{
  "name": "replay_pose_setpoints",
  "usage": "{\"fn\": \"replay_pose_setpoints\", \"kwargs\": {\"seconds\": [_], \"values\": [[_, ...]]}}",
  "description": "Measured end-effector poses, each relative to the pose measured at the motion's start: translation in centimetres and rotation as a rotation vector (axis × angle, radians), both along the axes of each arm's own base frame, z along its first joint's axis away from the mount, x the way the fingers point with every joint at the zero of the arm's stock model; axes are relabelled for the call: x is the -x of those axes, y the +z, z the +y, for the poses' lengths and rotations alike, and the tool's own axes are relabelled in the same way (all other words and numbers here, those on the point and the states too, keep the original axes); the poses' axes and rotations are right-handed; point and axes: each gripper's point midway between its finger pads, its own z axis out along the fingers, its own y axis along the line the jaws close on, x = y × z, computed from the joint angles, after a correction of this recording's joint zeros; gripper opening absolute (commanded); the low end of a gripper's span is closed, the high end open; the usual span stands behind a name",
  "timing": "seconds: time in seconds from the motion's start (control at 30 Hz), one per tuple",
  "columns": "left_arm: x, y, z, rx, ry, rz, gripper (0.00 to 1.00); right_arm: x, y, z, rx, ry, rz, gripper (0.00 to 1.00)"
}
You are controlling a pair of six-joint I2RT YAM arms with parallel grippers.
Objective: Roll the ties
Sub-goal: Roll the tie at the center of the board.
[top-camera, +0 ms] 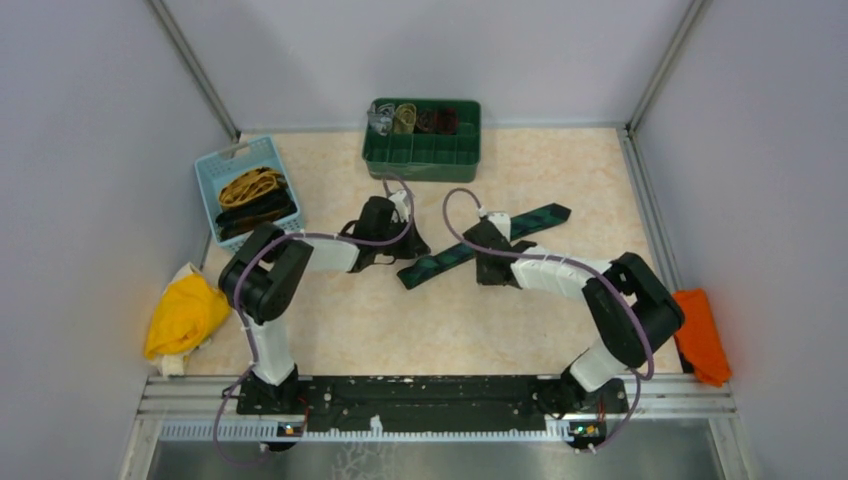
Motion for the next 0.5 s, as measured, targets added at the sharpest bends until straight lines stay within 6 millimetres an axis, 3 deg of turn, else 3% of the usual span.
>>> {"fn": "replay_pose_setpoints", "kwargs": {"seconds": [0.1,0.2,0.5], "values": [[-0.9,0.1,-0.3,-0.019,-0.001,-0.006,0.00,-1.9,0.0,-2.1,-0.014,-0.089,0.005,0.00],[-1.9,0.1,-0.8,-0.031,-0.002,-0.013,0.00,-5.1,0.0,-3.2,-0.033,-0.158,0.007,0.00],[-2.2,0.0,-0.9,-0.029,-0.009,-0.026,0.00,-14.0,0.3,-2.3,-0.057,-0.184,-0.051,0.00]]}}
